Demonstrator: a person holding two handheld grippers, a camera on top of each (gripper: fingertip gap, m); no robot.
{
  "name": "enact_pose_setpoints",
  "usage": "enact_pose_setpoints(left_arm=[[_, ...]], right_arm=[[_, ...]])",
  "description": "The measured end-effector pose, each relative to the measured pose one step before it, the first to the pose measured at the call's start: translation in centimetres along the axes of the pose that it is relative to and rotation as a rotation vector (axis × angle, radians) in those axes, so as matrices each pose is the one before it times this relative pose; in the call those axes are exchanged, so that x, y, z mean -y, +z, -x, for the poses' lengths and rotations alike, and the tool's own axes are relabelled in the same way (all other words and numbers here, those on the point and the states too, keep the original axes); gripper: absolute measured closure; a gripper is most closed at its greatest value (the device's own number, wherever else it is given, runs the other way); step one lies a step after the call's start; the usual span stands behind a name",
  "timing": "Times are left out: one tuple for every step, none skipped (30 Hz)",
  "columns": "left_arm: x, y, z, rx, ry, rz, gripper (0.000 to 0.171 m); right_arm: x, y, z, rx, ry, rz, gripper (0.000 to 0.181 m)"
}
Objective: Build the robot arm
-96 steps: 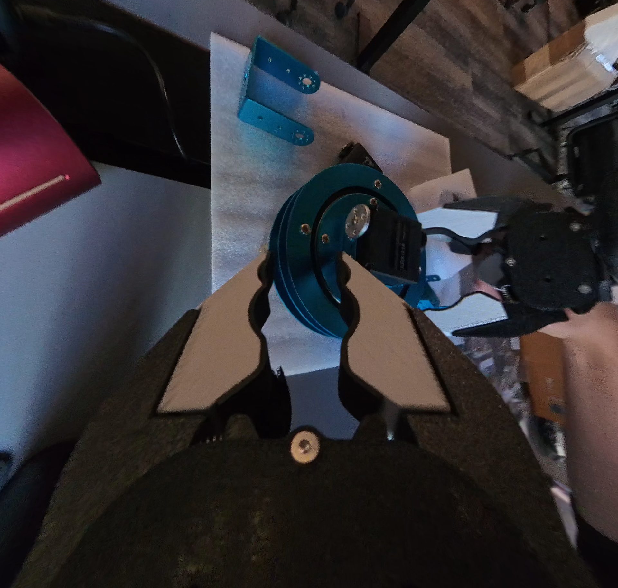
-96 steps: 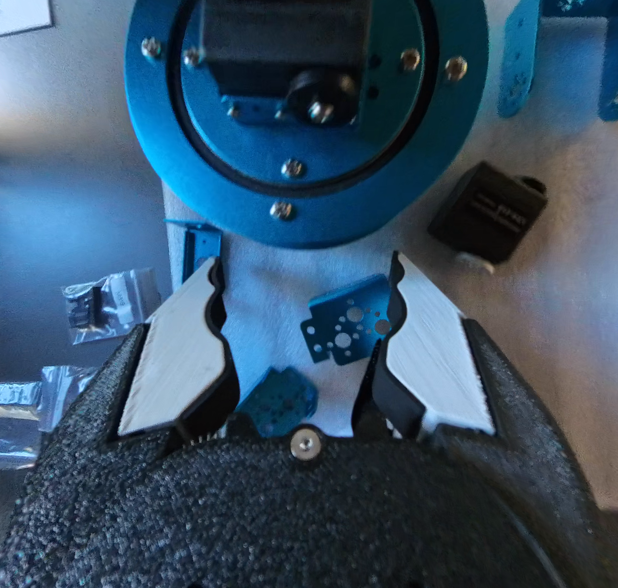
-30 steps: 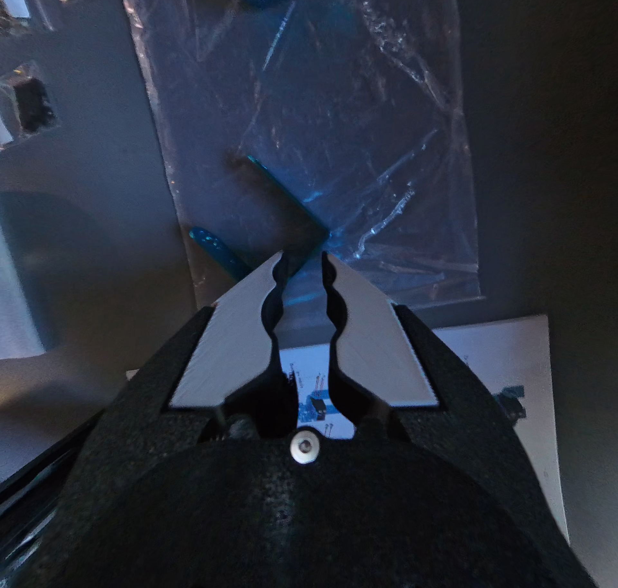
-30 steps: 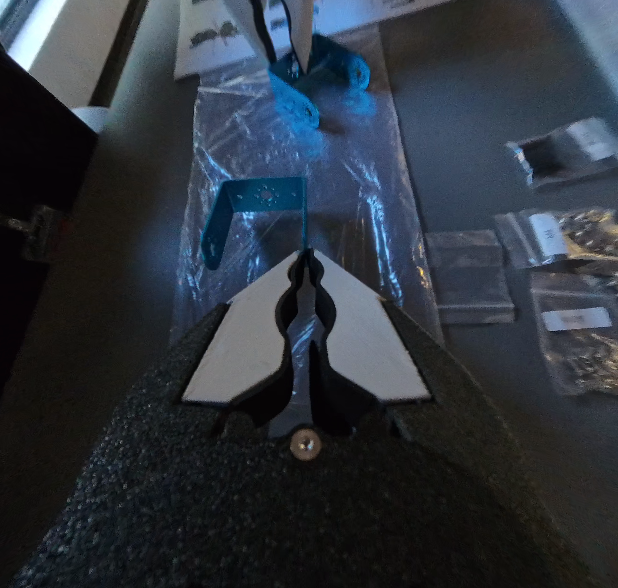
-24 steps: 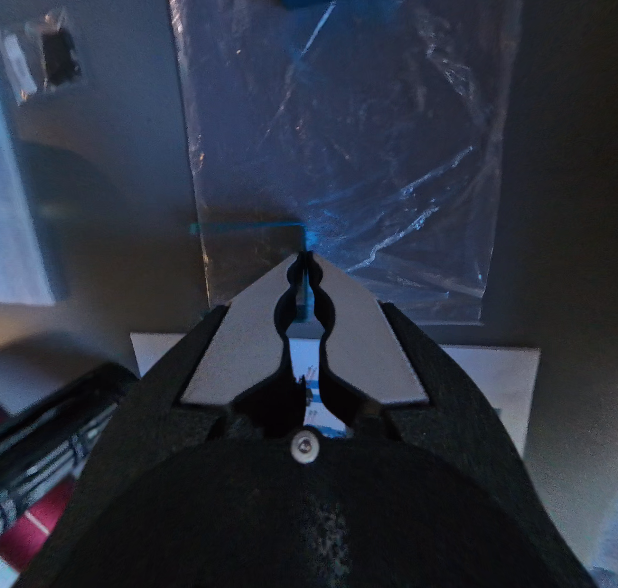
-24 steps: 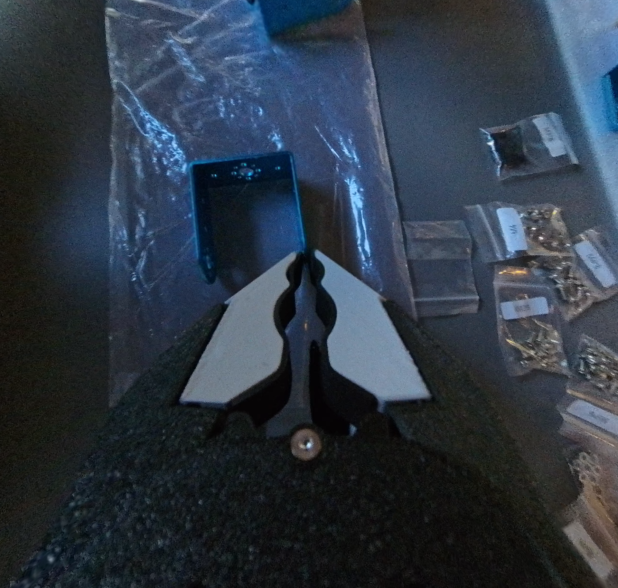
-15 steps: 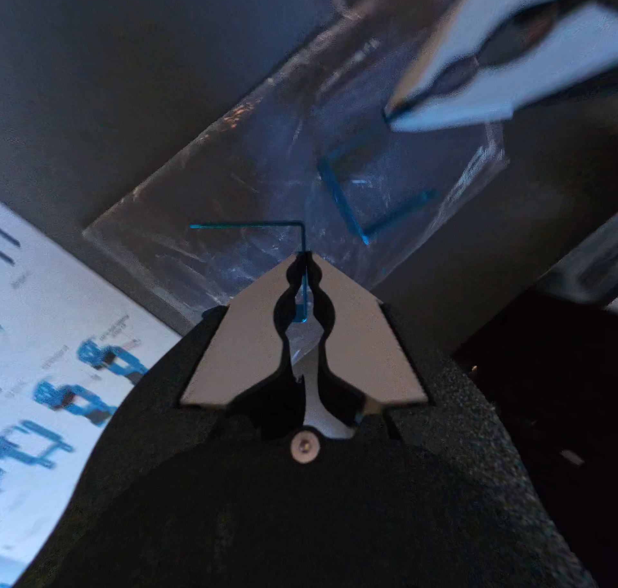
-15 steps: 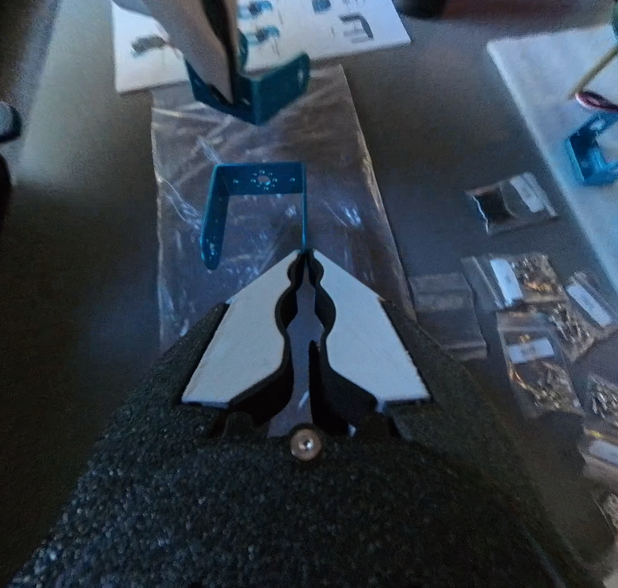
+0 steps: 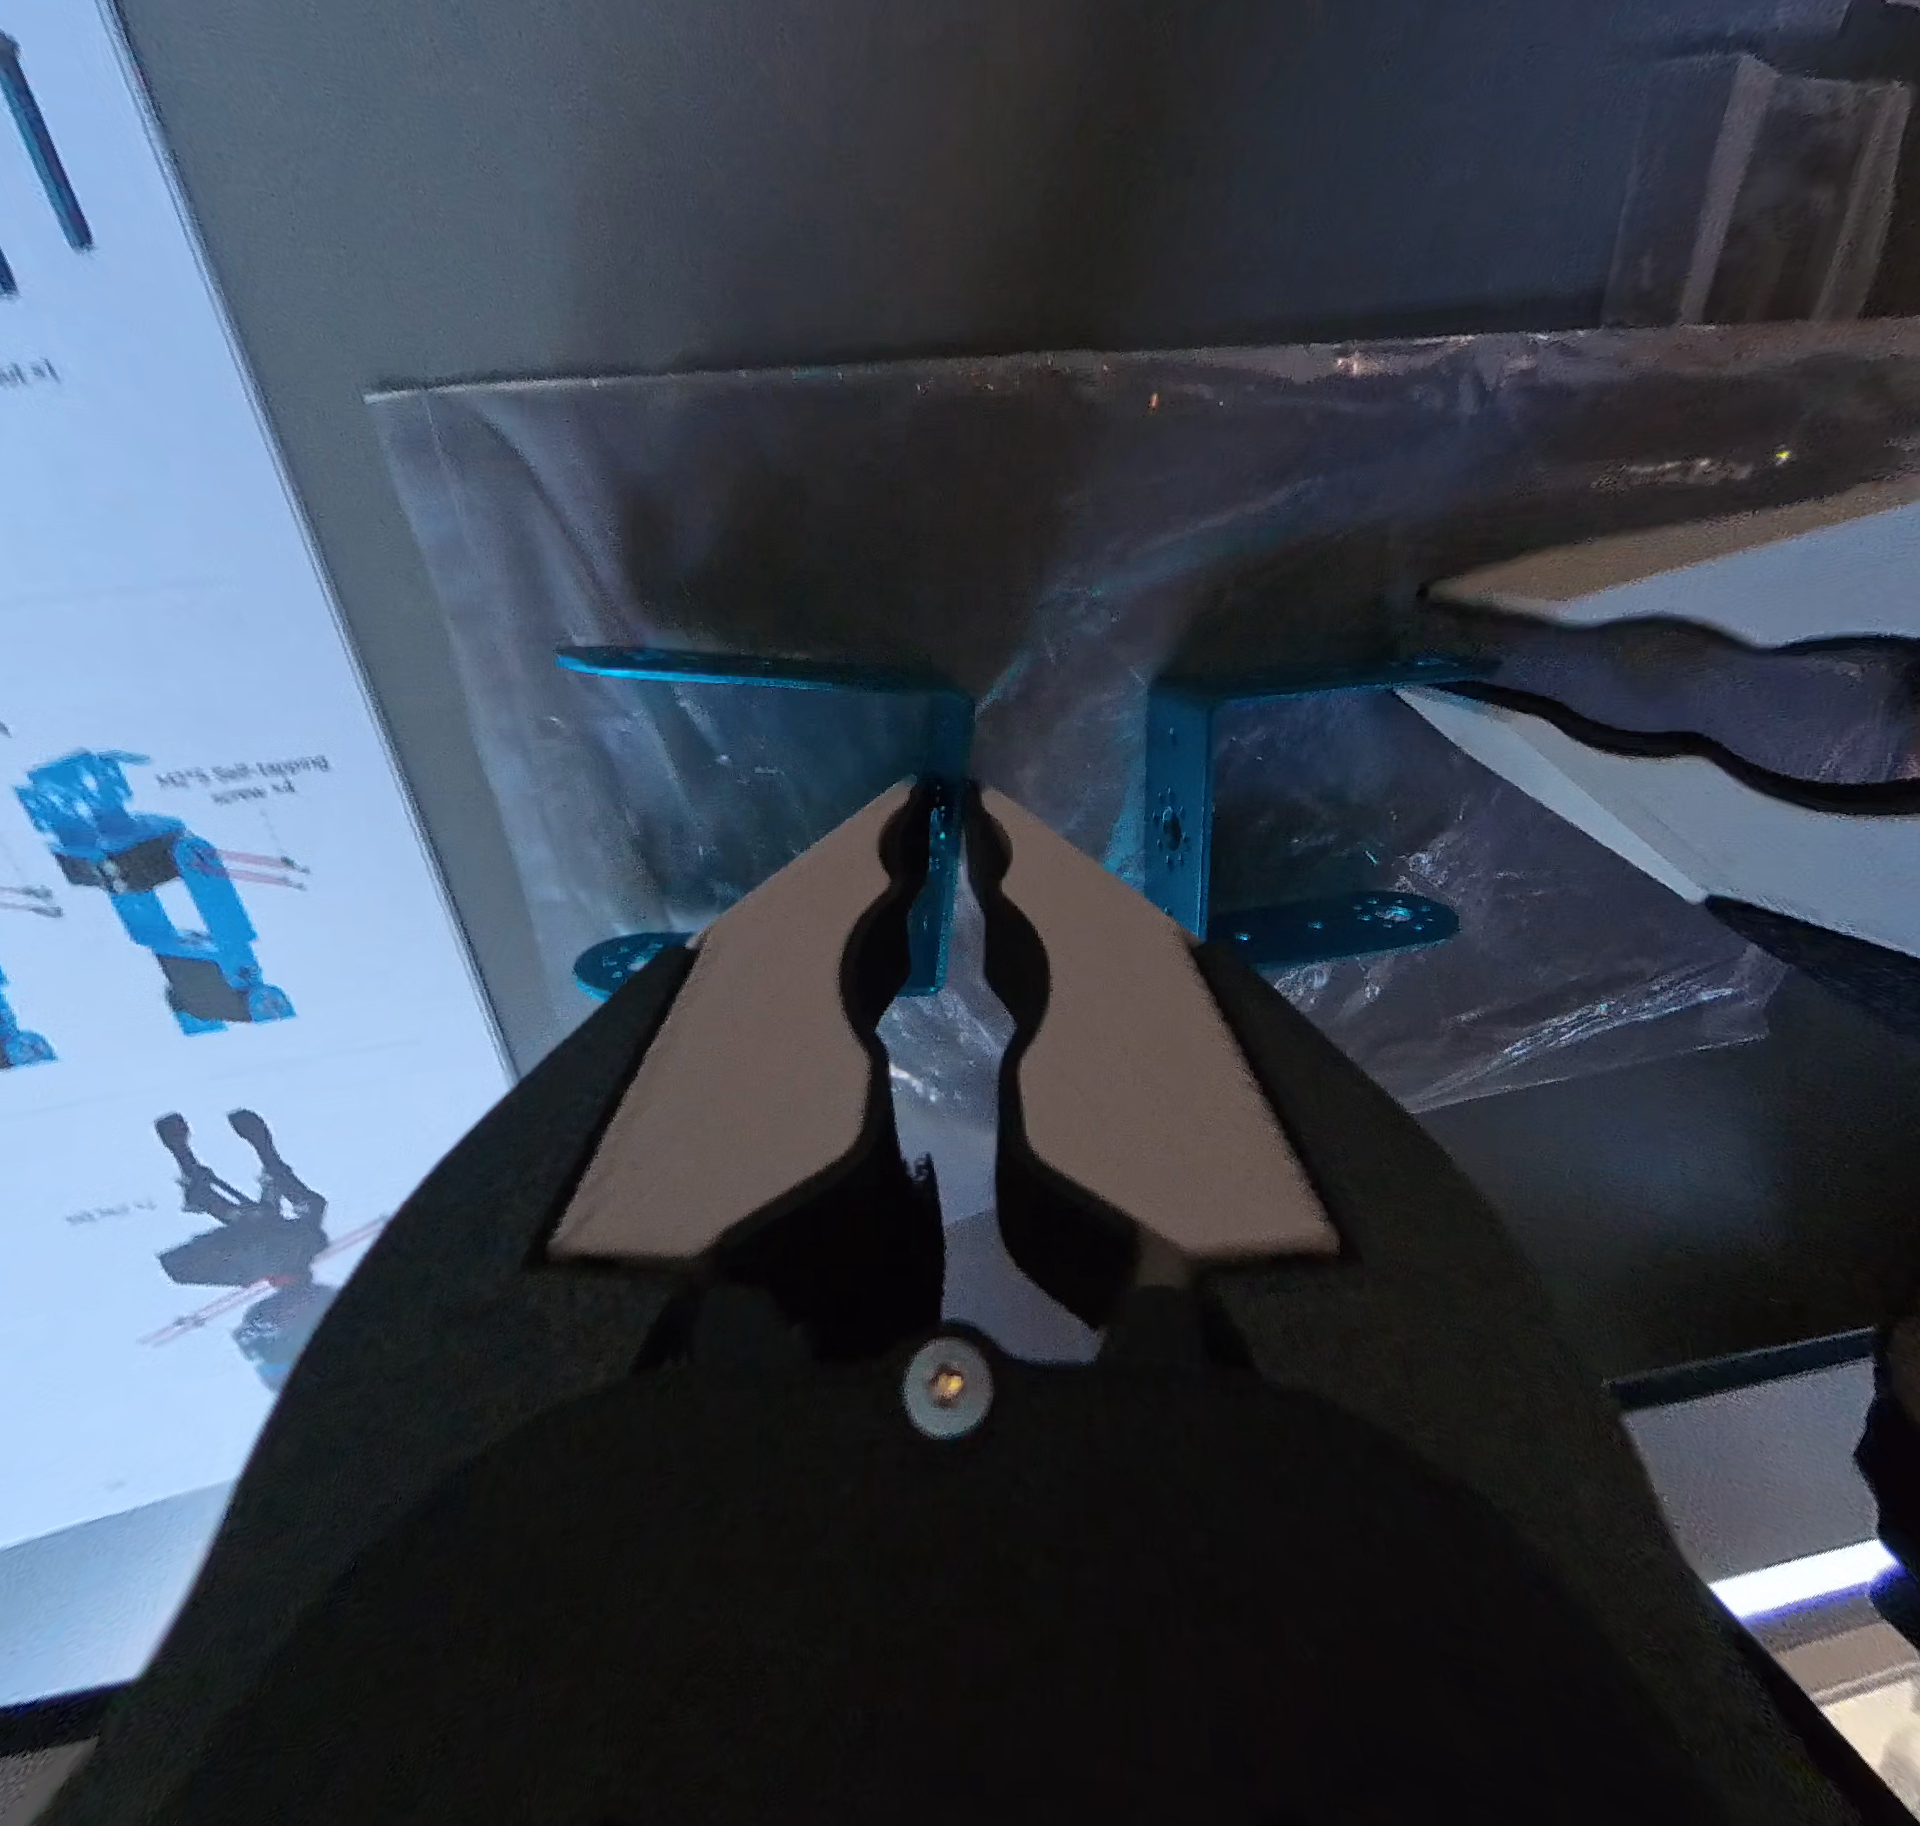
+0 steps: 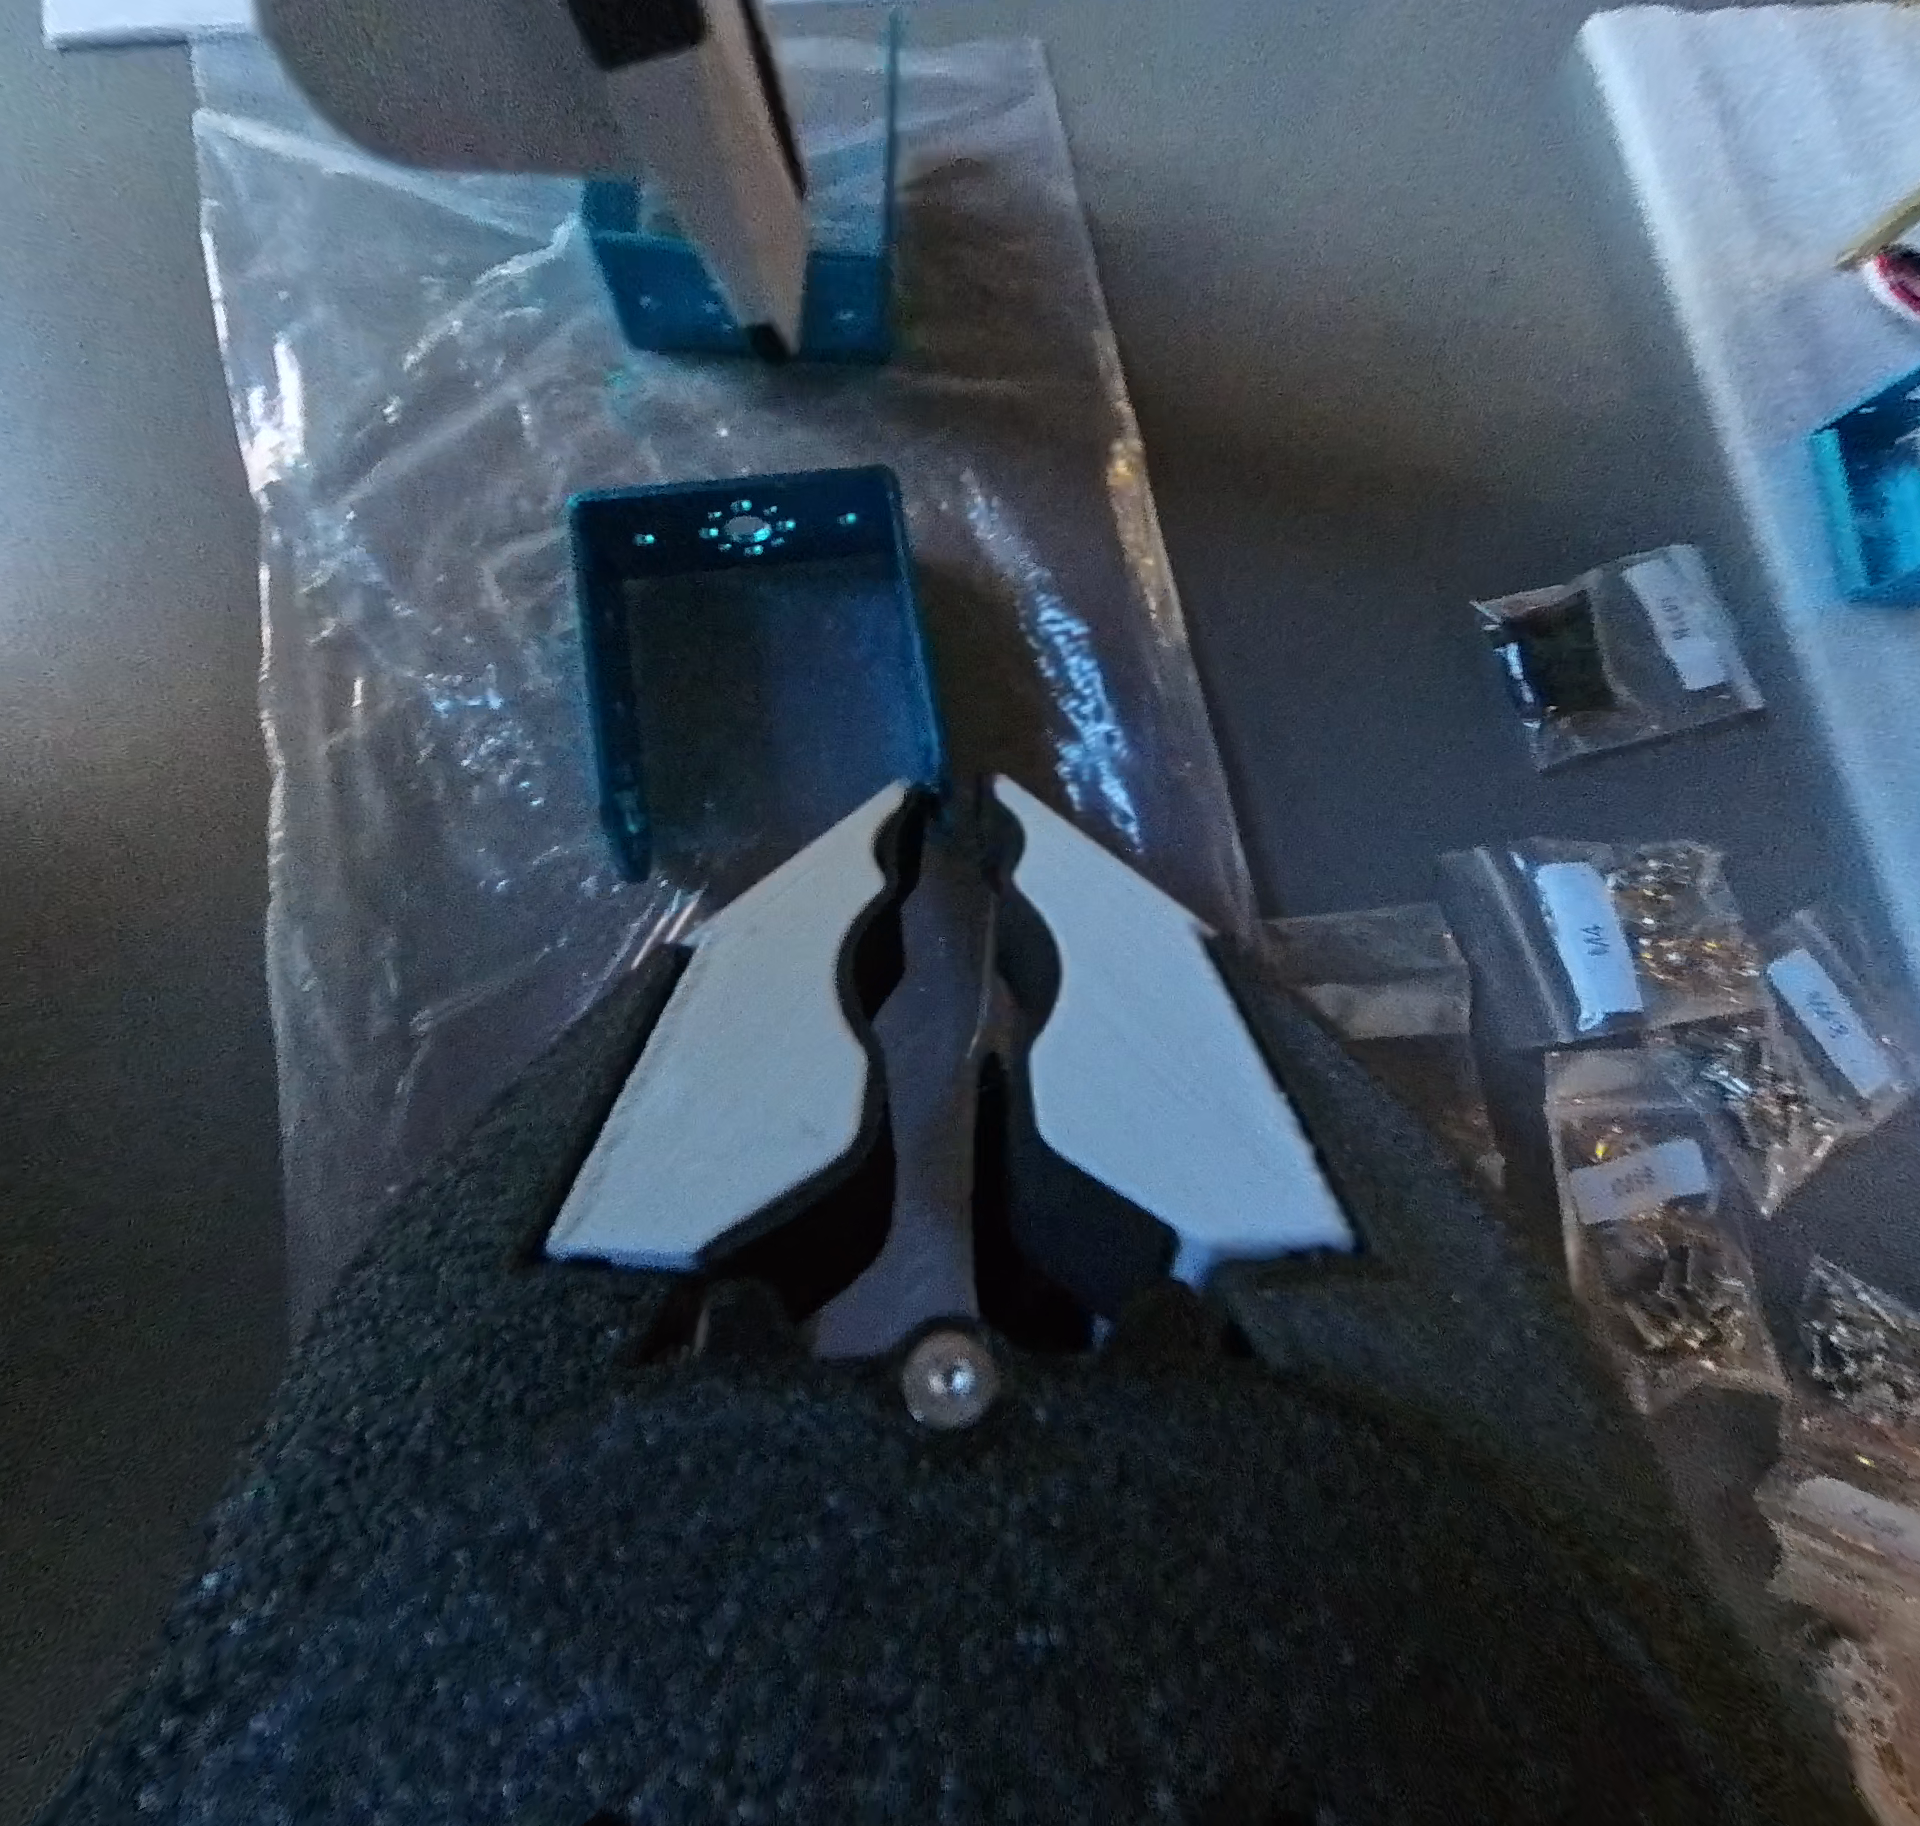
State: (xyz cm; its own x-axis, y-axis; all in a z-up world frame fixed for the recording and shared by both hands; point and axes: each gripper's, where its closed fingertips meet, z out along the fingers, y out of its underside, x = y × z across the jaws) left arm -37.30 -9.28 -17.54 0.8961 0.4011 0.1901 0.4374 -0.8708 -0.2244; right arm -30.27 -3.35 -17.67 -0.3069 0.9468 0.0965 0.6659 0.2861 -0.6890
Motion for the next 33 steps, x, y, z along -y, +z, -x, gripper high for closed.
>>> enact_pose_setpoints(left_arm=[[-0.223,-0.103,-0.080,0.0027,-0.0079,0.00275,0.161],[-0.167,-0.318,-0.194,-0.0104,0.0011,-0.00344,0.138],[-0.060,-0.664,-0.425,-0.0321,0.0129,-0.01809,0.125],[0.074,-0.970,-0.427,-0.0366,0.0289,-0.03647,0.119],[0.055,-1.149,-0.154,-0.0237,0.0251,-0.04438,0.114],[-0.089,-1.364,-0.519,-0.0533,0.0233,-0.04089,0.110],[-0.153,-1.578,-0.426,-0.0469,0.0339,-0.04370,0.109],[-0.090,-1.685,-0.034,-0.0222,0.0563,-0.05544,0.108],[-0.045,-1.781,0.682,0.0157,0.0677,-0.07588,0.109],[-0.162,-1.777,1.407,0.0492,0.0645,-0.08877,0.109],[-0.573,-1.559,1.648,0.0575,0.0474,-0.07977,0.108],[-1.026,-1.304,1.639,0.0494,0.0291,-0.05776,0.106],[-1.224,-1.203,2.051,0.0655,-0.0022,-0.04927,0.105],[-1.150,-1.099,2.179,0.0631,-0.0223,-0.05712,0.105],[-1.102,-0.990,2.011,0.0448,-0.0375,-0.05582,0.105],[-0.969,-0.957,2.005,0.0360,-0.0541,-0.05488,0.105],[-0.736,-1.004,2.142,0.0374,-0.0564,-0.05094,0.105],[-0.514,-0.947,2.297,0.0434,-0.0442,-0.05142,0.105],[-0.343,-0.851,2.435,0.0527,-0.0280,-0.04545,0.105],[-0.073,-0.627,2.418,0.0592,0.0029,-0.04519,0.105],[-0.003,-0.295,2.268,0.0559,0.0326,-0.03656,0.105],[-0.219,-0.023,2.289,0.0627,0.0419,-0.00430,0.106],[-0.436,0.133,2.139,0.0607,0.0419,0.02128,0.108],[-0.542,0.289,1.516,0.0317,0.0030,0.02863,0.108],[-0.425,0.433,0.611,-0.0325,-0.0107,0.02946,0.106],[-0.444,0.461,0.564,-0.0388,-0.0182,0.04836,0.106],[-0.029,0.423,1.058,-0.0039,-0.0239,0.03426,0.105],[0.347,0.308,0.884,-0.0054,-0.0289,0.00634,0.105],[0.104,0.260,0.063,-0.0432,-0.0073,0.01184,0.105],[-0.350,0.335,0.077,-0.0365,0.0079,0.03038,0.105],[-0.490,0.355,0.642,-0.0007,-0.0004,0.02886,0.107],[-0.420,0.344,0.802,0.0116,-0.0088,0.01313,0.112],[-0.434,0.331,0.499,-0.0038,-0.0227,0.00981,0.118]], right_arm=[[0.268,-0.251,-0.277,-0.0222,0.0067,-0.0281,0.158],[0.398,-0.520,-0.157,-0.0055,0.0110,-0.0342,0.150],[0.304,-0.808,-0.139,0.0002,0.0138,-0.0309,0.142],[0.292,-1.017,-0.229,-0.0050,0.0110,-0.0337,0.143],[0.423,-1.124,-0.427,-0.0200,0.0116,-0.0464,0.142],[0.389,-1.147,-0.651,-0.0328,0.0187,-0.0491,0.142],[0.296,-1.075,-0.716,-0.0333,0.0286,-0.0450,0.142],[0.180,-0.913,-0.572,-0.0206,0.0270,-0.0343,0.142],[0.172,-0.747,-0.624,-0.0243,0.0237,-0.0296,0.141],[0.177,-0.557,-0.680,-0.0287,0.0287,-0.0274,0.140],[0.225,-0.347,-0.420,-0.0105,0.0328,-0.0252,0.139],[0.338,-0.222,-0.180,0.0017,0.0319,-0.0237,0.139],[0.346,-0.114,-0.247,-0.0044,0.0377,-0.0225,0.139],[0.321,-0.031,0.082,0.0159,0.0400,-0.0198,0.135],[0.294,0.047,0.259,0.0270,0.0390,-0.0195,0.127],[0.174,0.137,0.360,0.0307,0.0336,-0.0170,0.122],[-0.041,0.190,0.378,0.0296,0.0189,-0.0011,0.120],[-0.217,0.205,0.246,0.0149,-0.0007,0.0146,0.122],[-0.381,0.204,-0.154,-0.0142,-0.0078,0.0199,0.124],[-0.444,0.167,-0.257,-0.0202,-0.0177,0.0225,0.124],[-0.383,0.114,-0.317,-0.0231,-0.0209,0.0243,0.123],[-0.123,0.009,-0.519,-0.0351,-0.0089,0.0086,0.120],[0.217,-0.107,-0.704,-0.0454,-0.0027,-0.0143,0.107],[0.182,-0.233,-0.425,-0.0261,-0.0119,-0.0116,0.105],[0.073,-0.301,-0.280,-0.0156,-0.0055,-0.0022,0.110],[0.129,-0.318,-0.019,0.0049,0.0002,-0.0055,0.117],[0.248,-0.248,0.038,0.0113,0.0147,-0.0160,0.117],[0.141,-0.129,0.002,0.0132,0.0215,-0.0132,0.111],[0.077,-0.030,-0.138,0.0042,0.0114,-0.0074,0.109],[0.067,-0.012,-0.241,-0.0066,-0.0122,-0.0116,0.112],[-0.094,0.001,-0.380,-0.0192,-0.0268,-0.0073,0.118],[-0.208,0.024,-0.482,-0.0262,-0.0246,-0.0028,0.123],[-0.146,0.027,-0.304,-0.0139,-0.0189,-0.0071,0.125]])
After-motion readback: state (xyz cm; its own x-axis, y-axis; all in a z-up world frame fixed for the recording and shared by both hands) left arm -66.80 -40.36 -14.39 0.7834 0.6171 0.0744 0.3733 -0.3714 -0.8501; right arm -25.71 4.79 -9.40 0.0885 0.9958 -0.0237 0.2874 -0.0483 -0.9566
